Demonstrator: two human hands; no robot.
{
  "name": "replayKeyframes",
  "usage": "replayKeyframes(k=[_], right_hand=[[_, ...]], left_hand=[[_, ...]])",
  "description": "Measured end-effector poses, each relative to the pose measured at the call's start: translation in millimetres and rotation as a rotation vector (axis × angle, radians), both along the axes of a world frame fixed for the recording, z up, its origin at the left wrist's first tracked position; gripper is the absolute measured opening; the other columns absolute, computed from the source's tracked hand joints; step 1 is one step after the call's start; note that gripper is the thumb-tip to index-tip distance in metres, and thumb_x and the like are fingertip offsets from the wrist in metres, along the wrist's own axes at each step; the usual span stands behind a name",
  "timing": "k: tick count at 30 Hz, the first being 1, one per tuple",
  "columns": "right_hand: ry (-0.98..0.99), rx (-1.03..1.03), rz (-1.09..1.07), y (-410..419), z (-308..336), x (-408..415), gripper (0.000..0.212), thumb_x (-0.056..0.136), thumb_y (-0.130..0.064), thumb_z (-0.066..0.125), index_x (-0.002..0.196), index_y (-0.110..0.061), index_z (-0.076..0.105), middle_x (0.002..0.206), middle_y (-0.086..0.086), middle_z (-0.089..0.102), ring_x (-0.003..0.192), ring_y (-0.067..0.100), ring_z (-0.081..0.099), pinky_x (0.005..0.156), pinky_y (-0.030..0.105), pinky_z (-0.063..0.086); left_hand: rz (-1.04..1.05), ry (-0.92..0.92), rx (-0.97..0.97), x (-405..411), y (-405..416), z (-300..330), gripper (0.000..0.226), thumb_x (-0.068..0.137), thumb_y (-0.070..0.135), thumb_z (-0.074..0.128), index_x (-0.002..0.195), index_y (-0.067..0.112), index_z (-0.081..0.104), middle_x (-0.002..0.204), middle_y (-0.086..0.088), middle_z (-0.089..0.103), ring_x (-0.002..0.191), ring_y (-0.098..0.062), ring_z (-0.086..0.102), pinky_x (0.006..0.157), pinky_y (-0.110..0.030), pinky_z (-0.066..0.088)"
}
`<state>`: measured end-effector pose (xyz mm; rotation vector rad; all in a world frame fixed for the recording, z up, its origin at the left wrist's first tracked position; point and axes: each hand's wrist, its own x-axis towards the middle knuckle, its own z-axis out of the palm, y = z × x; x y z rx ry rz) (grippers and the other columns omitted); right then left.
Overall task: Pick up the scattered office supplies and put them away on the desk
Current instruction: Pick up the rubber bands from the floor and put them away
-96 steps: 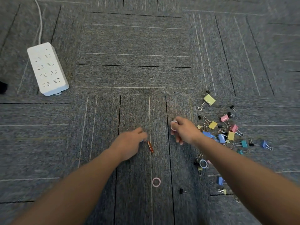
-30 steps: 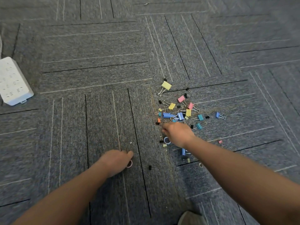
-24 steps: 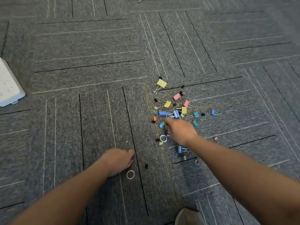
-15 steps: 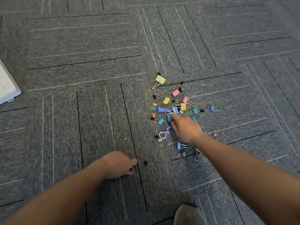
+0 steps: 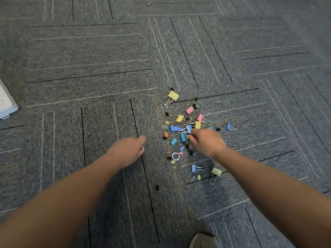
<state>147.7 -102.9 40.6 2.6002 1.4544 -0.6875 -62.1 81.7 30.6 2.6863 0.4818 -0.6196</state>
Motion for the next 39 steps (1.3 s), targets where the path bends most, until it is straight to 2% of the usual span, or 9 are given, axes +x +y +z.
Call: replayKeyframes(k=[3, 6, 9, 12, 18, 25, 30, 34, 39], right_hand=[[0.022, -0.031, 0.256, 25, 28, -19, 0.035, 0.1, -0.046, 0.031, 0.082, -0.022, 0.049, 0.07, -0.005, 0.055, 0.064, 0.014, 0.058, 0.059, 0.032, 0.054], [0.087, -0.042, 0.391, 48, 63, -57, 0.028, 0.101, -0.041, 0.036, 0.083, -0.022, 0.046, 0.069, -0.006, 0.051, 0.064, 0.016, 0.056, 0.059, 0.031, 0.049], [0.083, -0.078, 0.473, 63, 100, -95, 0.015, 0.099, -0.026, 0.044, 0.088, -0.018, 0.051, 0.076, 0.0, 0.058, 0.069, 0.023, 0.06, 0.067, 0.041, 0.055], [0.129, -0.072, 0.446, 77, 161, -121, 0.024, 0.1, -0.028, 0.039, 0.096, -0.014, 0.057, 0.089, 0.009, 0.067, 0.077, 0.029, 0.065, 0.073, 0.044, 0.053], [0.187, 0.007, 0.383, 108, 346, -153, 0.034, 0.103, -0.036, 0.032, 0.096, -0.012, 0.055, 0.09, 0.01, 0.065, 0.079, 0.032, 0.064, 0.065, 0.039, 0.049], [0.061, 0.213, 0.708, 206, 590, -209, 0.035, 0.101, -0.039, 0.031, 0.097, -0.017, 0.058, 0.096, 0.007, 0.067, 0.087, 0.031, 0.065, 0.063, 0.035, 0.043], [-0.013, 0.538, 0.912, 290, 739, -311, 0.032, 0.085, -0.042, 0.044, 0.062, -0.022, 0.052, 0.052, -0.001, 0.054, 0.042, 0.021, 0.058, 0.033, 0.027, 0.037], [-0.018, 0.697, 1.098, 340, 838, -429, 0.03, 0.084, -0.034, 0.065, 0.065, -0.021, 0.047, 0.054, -0.002, 0.051, 0.043, 0.024, 0.056, 0.036, 0.028, 0.031], [0.079, 0.799, 1.284, 378, 905, -599, 0.028, 0.098, -0.038, 0.044, 0.074, -0.023, 0.046, 0.063, -0.006, 0.048, 0.055, 0.017, 0.056, 0.047, 0.03, 0.042]], left_hand=[[0.02, -0.035, 0.036, 19, 16, 30, 0.01, 0.098, 0.02, 0.036, 0.089, 0.018, 0.036, 0.065, 0.002, 0.05, 0.053, -0.01, 0.045, 0.043, -0.023, 0.032], [0.127, -0.087, 0.016, 21, 24, 69, 0.011, 0.097, 0.02, 0.036, 0.092, 0.013, 0.043, 0.064, 0.0, 0.051, 0.052, -0.013, 0.048, 0.043, -0.026, 0.032], [0.196, -0.036, -0.017, -1, 24, 117, 0.011, 0.096, 0.02, 0.037, 0.088, 0.014, 0.039, 0.061, -0.001, 0.047, 0.052, -0.015, 0.043, 0.045, -0.03, 0.027], [0.277, 0.031, -0.047, -35, 26, 176, 0.014, 0.096, 0.025, 0.037, 0.086, 0.017, 0.039, 0.066, -0.004, 0.049, 0.056, -0.019, 0.045, 0.049, -0.034, 0.03], [0.598, 0.003, -0.147, -108, 39, 340, 0.017, 0.093, 0.023, 0.041, 0.077, 0.018, 0.037, 0.068, -0.005, 0.054, 0.062, -0.025, 0.052, 0.055, -0.038, 0.038], [0.87, -0.119, 0.017, -192, 77, 598, 0.012, 0.091, 0.021, 0.039, 0.081, 0.018, 0.033, 0.082, -0.01, 0.059, 0.078, -0.034, 0.055, 0.06, -0.038, 0.036], [1.069, -0.195, 0.23, -288, 108, 765, 0.01, 0.093, 0.022, 0.037, 0.084, 0.019, 0.035, 0.091, -0.013, 0.062, 0.085, -0.038, 0.057, 0.061, -0.039, 0.036], [1.241, -0.294, 0.404, -402, 125, 858, 0.007, 0.09, 0.023, 0.04, 0.088, 0.018, 0.043, 0.091, -0.01, 0.064, 0.084, -0.036, 0.06, 0.064, -0.036, 0.041], [1.439, -0.239, 0.53, -561, 132, 919, 0.007, 0.093, 0.021, 0.037, 0.093, 0.019, 0.044, 0.093, -0.011, 0.064, 0.077, -0.027, 0.056, 0.06, -0.034, 0.039]])
